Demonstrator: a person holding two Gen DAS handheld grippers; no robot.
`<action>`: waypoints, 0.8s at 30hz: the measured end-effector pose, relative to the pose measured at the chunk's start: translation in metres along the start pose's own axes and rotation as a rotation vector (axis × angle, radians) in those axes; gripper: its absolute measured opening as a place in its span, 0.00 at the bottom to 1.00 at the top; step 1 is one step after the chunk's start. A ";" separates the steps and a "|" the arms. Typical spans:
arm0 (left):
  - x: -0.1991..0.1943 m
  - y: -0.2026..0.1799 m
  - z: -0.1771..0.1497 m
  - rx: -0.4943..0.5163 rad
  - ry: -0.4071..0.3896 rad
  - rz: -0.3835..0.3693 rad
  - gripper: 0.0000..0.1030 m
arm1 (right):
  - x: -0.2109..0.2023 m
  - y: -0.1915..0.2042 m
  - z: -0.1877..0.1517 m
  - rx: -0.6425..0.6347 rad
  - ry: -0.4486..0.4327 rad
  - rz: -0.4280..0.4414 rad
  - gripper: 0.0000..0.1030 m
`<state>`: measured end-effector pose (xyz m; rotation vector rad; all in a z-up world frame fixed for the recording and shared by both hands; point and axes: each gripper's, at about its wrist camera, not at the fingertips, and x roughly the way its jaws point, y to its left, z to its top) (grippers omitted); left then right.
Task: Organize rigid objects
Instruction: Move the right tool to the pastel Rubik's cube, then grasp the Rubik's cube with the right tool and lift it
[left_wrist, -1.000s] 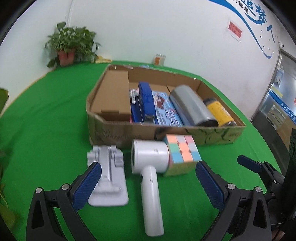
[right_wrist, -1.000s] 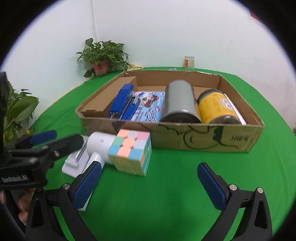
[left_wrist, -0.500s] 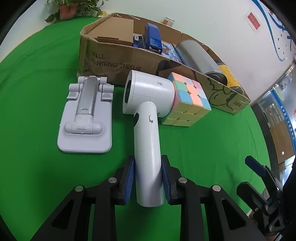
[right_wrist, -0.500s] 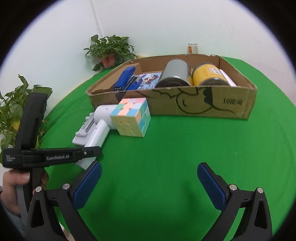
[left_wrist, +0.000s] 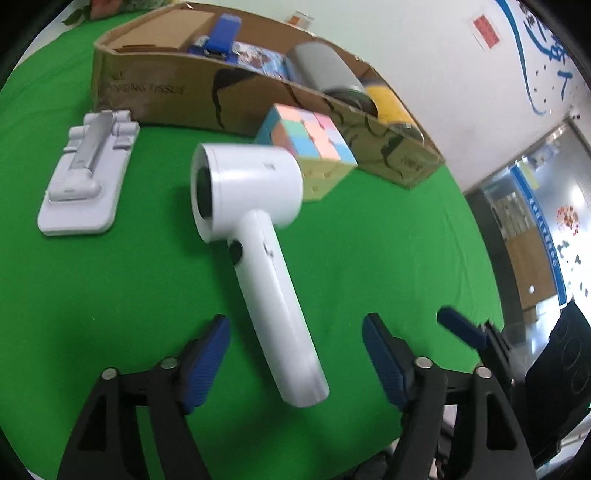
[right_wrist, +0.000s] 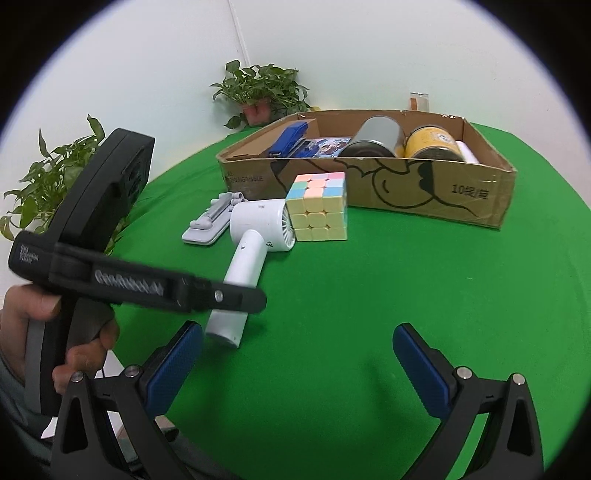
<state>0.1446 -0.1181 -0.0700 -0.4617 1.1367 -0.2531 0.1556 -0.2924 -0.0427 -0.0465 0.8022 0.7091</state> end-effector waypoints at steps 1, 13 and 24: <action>0.000 0.002 0.003 -0.011 0.001 -0.018 0.70 | 0.002 0.002 0.000 -0.001 0.003 0.007 0.99; 0.003 0.018 0.009 -0.030 0.025 -0.071 0.53 | 0.057 0.048 0.016 -0.065 0.101 0.053 0.60; -0.020 0.037 0.019 -0.041 -0.036 -0.063 0.52 | 0.048 0.028 0.018 -0.027 0.067 0.019 0.54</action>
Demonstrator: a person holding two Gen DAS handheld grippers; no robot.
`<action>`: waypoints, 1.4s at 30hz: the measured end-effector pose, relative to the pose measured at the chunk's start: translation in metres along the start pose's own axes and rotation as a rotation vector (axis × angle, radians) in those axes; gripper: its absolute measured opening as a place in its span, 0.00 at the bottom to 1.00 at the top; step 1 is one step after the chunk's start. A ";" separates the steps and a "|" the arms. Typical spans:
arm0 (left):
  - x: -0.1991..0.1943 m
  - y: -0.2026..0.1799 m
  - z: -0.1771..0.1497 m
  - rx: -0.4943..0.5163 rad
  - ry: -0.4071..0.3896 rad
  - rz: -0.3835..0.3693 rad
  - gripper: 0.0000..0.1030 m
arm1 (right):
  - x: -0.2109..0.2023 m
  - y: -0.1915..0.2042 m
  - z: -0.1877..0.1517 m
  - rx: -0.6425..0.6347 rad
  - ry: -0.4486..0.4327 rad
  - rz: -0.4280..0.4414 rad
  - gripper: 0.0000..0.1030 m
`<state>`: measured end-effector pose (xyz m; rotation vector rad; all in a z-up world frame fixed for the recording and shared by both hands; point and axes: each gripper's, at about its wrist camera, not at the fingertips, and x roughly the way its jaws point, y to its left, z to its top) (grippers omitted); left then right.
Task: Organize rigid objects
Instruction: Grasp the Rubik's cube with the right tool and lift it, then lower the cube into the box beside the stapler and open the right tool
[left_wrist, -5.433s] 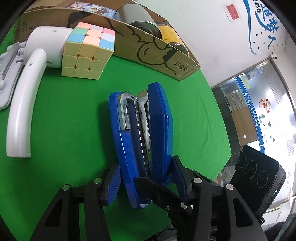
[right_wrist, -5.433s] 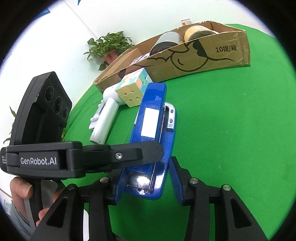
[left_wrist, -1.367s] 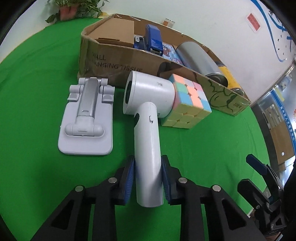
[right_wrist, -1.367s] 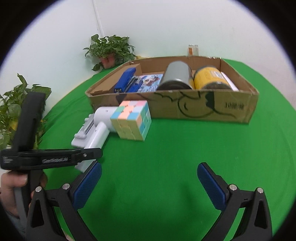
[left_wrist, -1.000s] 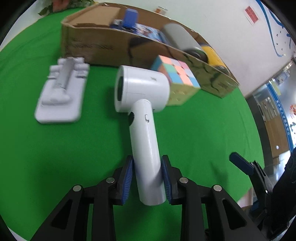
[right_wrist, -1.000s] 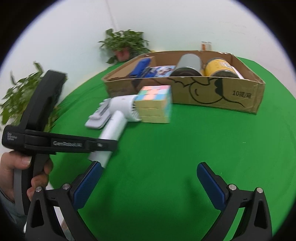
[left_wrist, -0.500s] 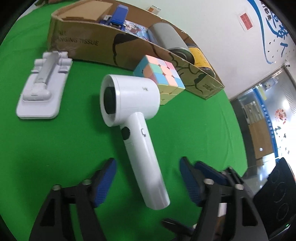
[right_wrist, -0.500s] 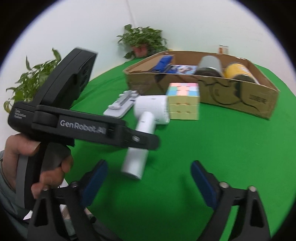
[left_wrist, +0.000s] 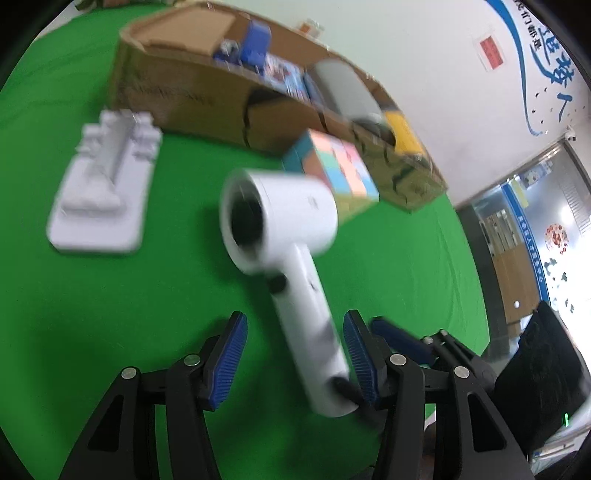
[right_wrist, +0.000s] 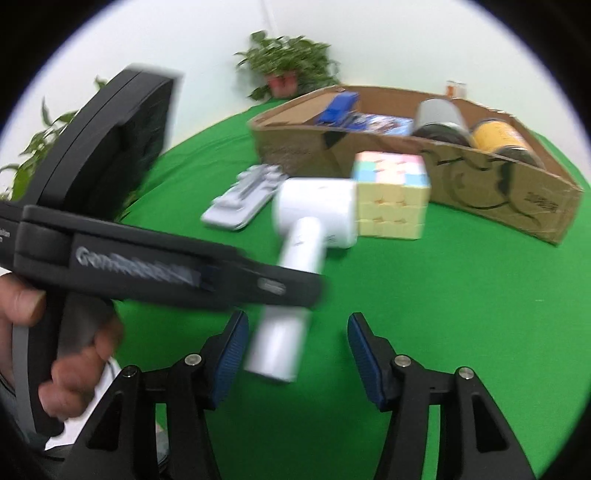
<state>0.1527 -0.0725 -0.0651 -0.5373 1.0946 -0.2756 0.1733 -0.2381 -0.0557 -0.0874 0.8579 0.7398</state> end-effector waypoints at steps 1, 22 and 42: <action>-0.008 0.004 0.007 -0.005 -0.025 -0.008 0.54 | -0.003 -0.009 0.003 0.022 -0.015 -0.021 0.54; 0.047 -0.010 0.123 0.027 0.165 -0.126 0.60 | 0.055 -0.090 0.096 0.290 0.061 0.144 0.40; 0.020 -0.019 0.117 0.021 0.073 -0.049 0.51 | 0.044 -0.071 0.103 0.266 0.096 0.136 0.43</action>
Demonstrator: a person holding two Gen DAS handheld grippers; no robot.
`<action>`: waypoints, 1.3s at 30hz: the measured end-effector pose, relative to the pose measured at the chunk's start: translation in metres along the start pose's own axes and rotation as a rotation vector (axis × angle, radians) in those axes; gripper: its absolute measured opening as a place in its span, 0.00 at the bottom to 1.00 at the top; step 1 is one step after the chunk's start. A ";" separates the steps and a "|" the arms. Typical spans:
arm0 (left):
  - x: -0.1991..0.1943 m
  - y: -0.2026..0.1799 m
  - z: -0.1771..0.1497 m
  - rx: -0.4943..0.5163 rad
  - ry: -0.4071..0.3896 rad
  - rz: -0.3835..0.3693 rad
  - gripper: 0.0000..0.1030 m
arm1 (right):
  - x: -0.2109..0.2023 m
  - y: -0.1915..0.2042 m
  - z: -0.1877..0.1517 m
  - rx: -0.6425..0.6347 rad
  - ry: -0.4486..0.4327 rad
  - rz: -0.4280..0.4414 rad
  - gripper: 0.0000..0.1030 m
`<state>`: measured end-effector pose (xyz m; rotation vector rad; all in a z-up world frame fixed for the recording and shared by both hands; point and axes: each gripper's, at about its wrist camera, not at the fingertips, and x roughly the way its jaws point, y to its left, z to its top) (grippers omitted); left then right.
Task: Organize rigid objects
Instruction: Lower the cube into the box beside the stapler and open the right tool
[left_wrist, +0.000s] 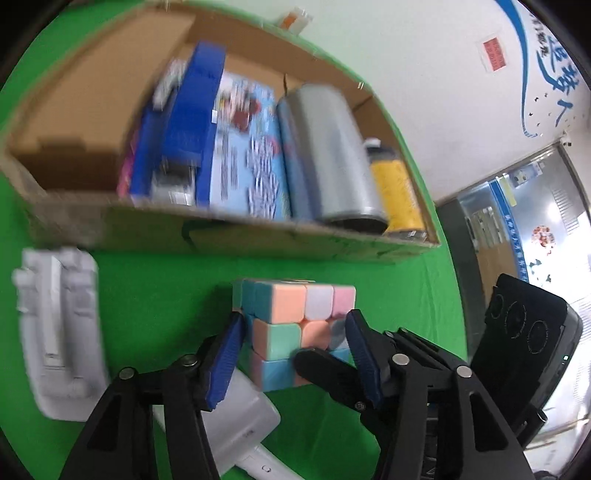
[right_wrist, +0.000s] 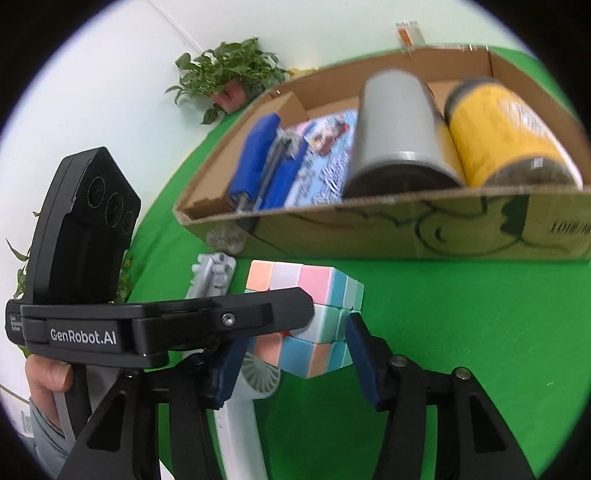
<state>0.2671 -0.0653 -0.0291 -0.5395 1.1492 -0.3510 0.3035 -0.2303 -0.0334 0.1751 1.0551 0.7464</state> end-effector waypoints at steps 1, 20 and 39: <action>-0.006 -0.004 0.002 0.013 -0.018 0.007 0.51 | -0.003 0.004 0.004 -0.009 -0.012 0.002 0.43; -0.049 -0.028 0.100 0.077 -0.120 0.053 0.52 | -0.008 0.021 0.111 -0.086 -0.043 0.018 0.43; 0.001 0.014 0.104 -0.052 -0.002 0.055 0.36 | 0.035 -0.001 0.109 -0.004 0.160 -0.039 0.42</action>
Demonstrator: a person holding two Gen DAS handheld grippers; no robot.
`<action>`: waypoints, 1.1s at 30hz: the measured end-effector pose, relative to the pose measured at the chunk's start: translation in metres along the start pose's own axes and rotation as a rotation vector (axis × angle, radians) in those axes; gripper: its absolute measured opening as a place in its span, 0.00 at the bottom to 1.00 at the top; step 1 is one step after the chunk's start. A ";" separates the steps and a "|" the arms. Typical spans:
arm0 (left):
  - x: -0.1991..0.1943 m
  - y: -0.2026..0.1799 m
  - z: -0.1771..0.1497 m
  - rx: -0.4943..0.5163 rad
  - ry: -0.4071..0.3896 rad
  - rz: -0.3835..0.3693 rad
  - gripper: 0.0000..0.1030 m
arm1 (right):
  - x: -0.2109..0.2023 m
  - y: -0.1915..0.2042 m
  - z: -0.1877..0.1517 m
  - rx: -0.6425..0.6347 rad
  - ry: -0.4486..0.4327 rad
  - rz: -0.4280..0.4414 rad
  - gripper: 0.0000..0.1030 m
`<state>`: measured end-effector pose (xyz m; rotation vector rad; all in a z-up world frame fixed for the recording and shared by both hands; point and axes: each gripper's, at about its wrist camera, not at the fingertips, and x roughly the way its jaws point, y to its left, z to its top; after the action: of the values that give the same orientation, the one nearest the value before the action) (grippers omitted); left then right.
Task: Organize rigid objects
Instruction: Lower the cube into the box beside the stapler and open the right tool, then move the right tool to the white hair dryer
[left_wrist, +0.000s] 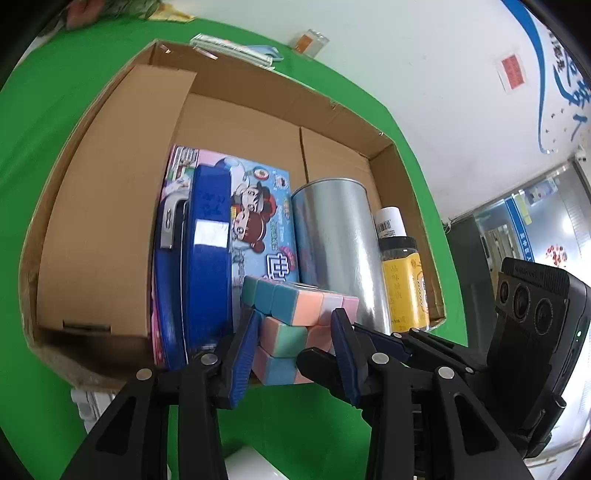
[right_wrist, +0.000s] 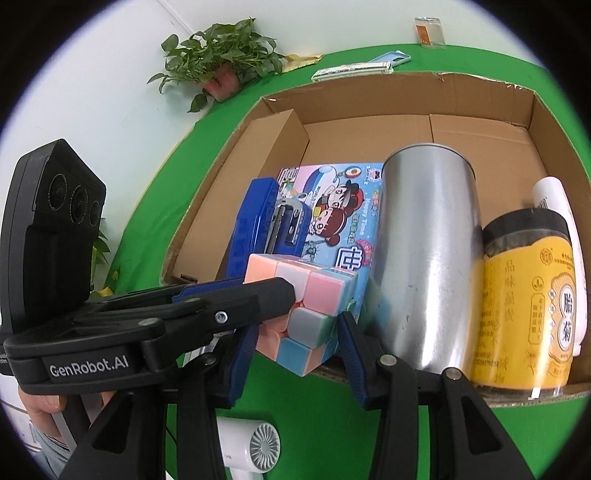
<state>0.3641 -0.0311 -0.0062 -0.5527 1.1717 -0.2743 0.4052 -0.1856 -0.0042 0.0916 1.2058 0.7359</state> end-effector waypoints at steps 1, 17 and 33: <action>0.000 0.000 -0.001 -0.009 0.001 -0.001 0.36 | -0.001 0.001 0.000 0.002 0.005 0.000 0.42; -0.025 -0.025 -0.019 0.125 -0.146 0.056 0.50 | -0.047 0.025 -0.055 -0.114 -0.267 -0.231 0.88; -0.087 -0.033 -0.164 0.251 -0.472 0.273 1.00 | -0.068 0.044 -0.155 -0.195 -0.410 -0.280 1.00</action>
<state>0.1831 -0.0608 0.0351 -0.2134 0.7273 -0.0479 0.2391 -0.2384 0.0108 -0.0843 0.7325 0.5507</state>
